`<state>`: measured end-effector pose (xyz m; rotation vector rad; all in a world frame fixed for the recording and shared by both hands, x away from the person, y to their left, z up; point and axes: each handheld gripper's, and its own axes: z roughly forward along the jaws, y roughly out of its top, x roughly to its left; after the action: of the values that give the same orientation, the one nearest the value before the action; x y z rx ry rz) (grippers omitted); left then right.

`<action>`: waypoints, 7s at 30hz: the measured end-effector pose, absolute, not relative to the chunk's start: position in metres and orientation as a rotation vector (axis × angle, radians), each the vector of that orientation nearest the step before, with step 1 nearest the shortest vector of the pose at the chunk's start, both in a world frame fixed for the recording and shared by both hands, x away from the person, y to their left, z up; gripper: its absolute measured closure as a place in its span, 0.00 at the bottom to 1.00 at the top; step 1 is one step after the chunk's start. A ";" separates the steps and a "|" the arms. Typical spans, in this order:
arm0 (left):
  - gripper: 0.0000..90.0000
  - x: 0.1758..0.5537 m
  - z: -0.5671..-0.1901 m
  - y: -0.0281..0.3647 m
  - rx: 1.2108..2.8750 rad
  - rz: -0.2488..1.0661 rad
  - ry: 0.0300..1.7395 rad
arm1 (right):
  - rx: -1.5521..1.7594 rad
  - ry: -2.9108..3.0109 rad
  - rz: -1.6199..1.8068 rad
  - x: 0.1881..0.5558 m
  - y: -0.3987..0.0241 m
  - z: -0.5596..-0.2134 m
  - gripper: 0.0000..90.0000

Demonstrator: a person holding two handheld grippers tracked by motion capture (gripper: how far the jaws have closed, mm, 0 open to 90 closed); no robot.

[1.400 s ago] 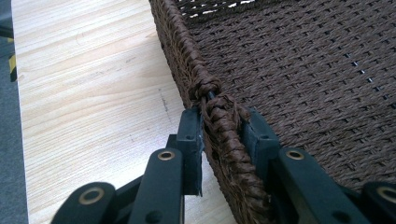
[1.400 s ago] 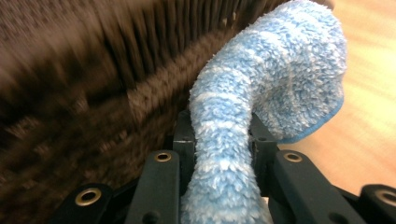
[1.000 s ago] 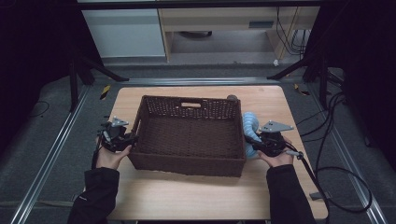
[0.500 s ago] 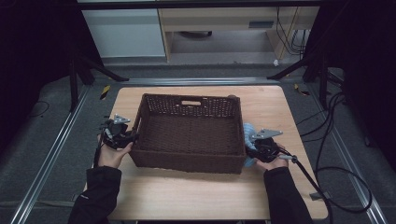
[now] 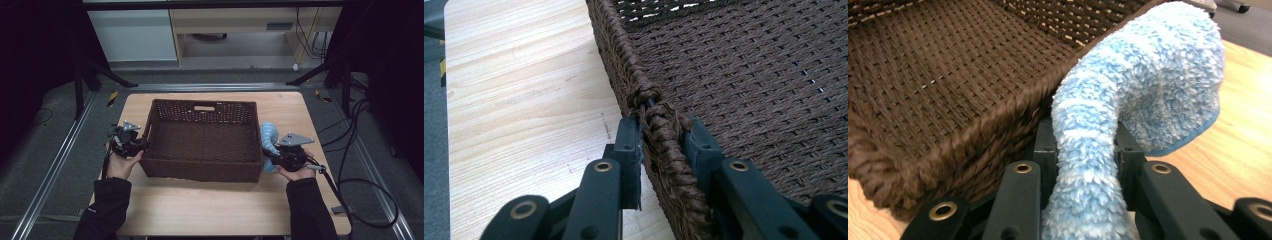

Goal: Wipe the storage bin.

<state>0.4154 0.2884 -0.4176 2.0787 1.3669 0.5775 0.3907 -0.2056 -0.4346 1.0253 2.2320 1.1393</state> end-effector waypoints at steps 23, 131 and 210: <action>0.80 0.415 -0.418 0.289 2.078 0.574 1.365 | 0.999 2.222 1.181 0.368 -0.212 -0.421 0.80; 0.79 0.417 -0.418 0.288 2.077 0.571 1.372 | 1.346 2.125 0.934 0.328 -0.280 -0.460 0.78; 0.79 0.423 -0.417 0.291 2.086 0.534 1.364 | 1.149 2.092 1.247 0.410 -0.202 -0.388 0.63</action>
<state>0.4230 0.2909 -0.4174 2.0858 1.3644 0.5339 0.4097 -0.2020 -0.3876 1.1487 2.0918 1.2472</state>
